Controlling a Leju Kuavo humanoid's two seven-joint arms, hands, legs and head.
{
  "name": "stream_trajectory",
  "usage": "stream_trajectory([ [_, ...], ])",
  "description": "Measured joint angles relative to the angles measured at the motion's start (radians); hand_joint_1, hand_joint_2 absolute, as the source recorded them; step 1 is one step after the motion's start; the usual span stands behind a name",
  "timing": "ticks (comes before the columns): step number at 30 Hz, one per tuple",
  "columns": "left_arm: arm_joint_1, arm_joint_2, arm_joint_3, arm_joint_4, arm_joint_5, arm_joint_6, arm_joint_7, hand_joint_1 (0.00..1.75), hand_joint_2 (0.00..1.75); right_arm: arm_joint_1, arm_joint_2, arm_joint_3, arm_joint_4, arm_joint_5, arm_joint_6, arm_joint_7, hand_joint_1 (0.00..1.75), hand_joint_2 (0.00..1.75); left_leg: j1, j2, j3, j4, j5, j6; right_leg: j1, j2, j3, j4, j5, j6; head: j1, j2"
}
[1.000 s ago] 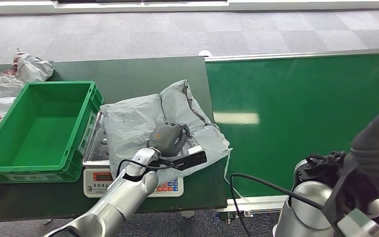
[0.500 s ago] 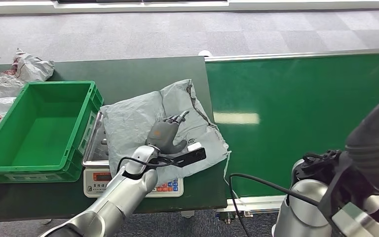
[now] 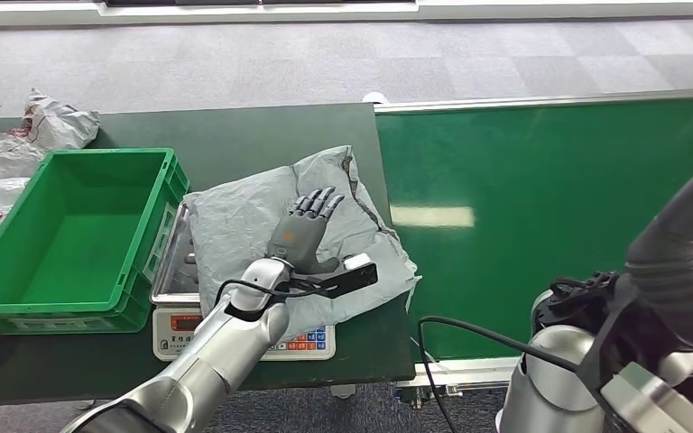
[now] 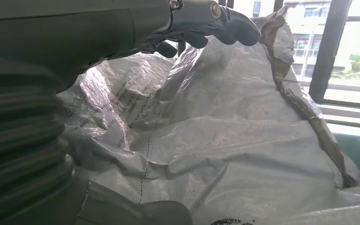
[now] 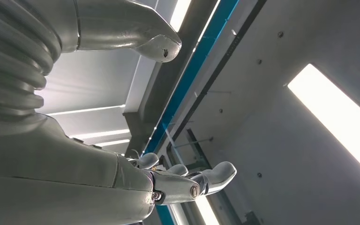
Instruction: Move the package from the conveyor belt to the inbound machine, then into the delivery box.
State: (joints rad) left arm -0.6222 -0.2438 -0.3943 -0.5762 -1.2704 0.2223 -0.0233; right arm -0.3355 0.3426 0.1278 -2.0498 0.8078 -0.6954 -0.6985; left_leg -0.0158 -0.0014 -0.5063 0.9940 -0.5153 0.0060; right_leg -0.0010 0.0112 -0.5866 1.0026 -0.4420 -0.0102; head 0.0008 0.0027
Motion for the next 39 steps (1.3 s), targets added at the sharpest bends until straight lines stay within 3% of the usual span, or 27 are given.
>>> stream_trajectory([
  [3, -0.023, 0.0, 0.0, 0.022, -0.051, -0.054, 0.057, 0.0, 1.75, 0.0, 0.0, 0.0, 0.003, 0.0, 0.0, 0.0, 0.0, 1.75, 0.0, 0.0, -0.001, 0.0, -0.001, 0.0, 0.0, 0.0, 0.004, 0.0, -0.001, 0.0, 0.0, 0.0],
  [8, -0.038, 0.002, -0.001, 0.048, -0.067, -0.072, 0.073, 0.0, 1.75, 0.0, 0.0, 0.0, 0.004, -0.001, 0.0, 0.0, 0.0, 1.75, 0.0, -0.001, -0.002, -0.001, -0.001, 0.001, 0.0, -0.001, 0.006, -0.001, -0.001, 0.0, 0.0, 0.0],
  [9, -0.04, 0.002, -0.001, 0.051, -0.068, -0.073, 0.074, 0.19, 1.75, 0.0, 0.0, 0.0, 0.004, -0.001, 0.0, 0.0, 0.0, 1.75, 0.0, -0.001, -0.002, -0.001, 0.0, 0.001, 0.0, -0.002, 0.006, -0.001, -0.001, 0.0, 0.0, 0.0],
  [12, -0.043, 0.003, -0.001, 0.058, -0.069, -0.073, 0.076, 1.5, 1.75, 0.0, 0.0, 0.0, 0.004, -0.001, 0.0, 0.0, 0.0, 1.75, 0.0, -0.001, 0.0, -0.001, 0.0, 0.0, 0.0, -0.002, 0.007, 0.0, -0.001, -0.001, 0.0, 0.0],
  [13, -0.043, 0.003, -0.001, 0.061, -0.07, -0.073, 0.077, 1.75, 1.75, 0.0, 0.0, 0.0, 0.004, 0.0, 0.0, 0.0, 0.0, 1.75, 0.0, -0.001, 0.0, -0.001, 0.0, 0.0, 0.0, -0.002, 0.007, 0.0, -0.001, -0.001, 0.0, 0.0],
  [39, -0.025, 0.005, 0.001, 0.078, -0.066, -0.022, 0.034, 1.75, 1.75, 0.005, -0.002, 0.0, 0.004, -0.006, 0.0, 0.0, 0.0, 1.75, 0.0, -0.001, 0.004, 0.0, 0.001, 0.0, 0.0, -0.002, 0.003, 0.0, 0.0, 0.0, 0.0, 0.0],
])
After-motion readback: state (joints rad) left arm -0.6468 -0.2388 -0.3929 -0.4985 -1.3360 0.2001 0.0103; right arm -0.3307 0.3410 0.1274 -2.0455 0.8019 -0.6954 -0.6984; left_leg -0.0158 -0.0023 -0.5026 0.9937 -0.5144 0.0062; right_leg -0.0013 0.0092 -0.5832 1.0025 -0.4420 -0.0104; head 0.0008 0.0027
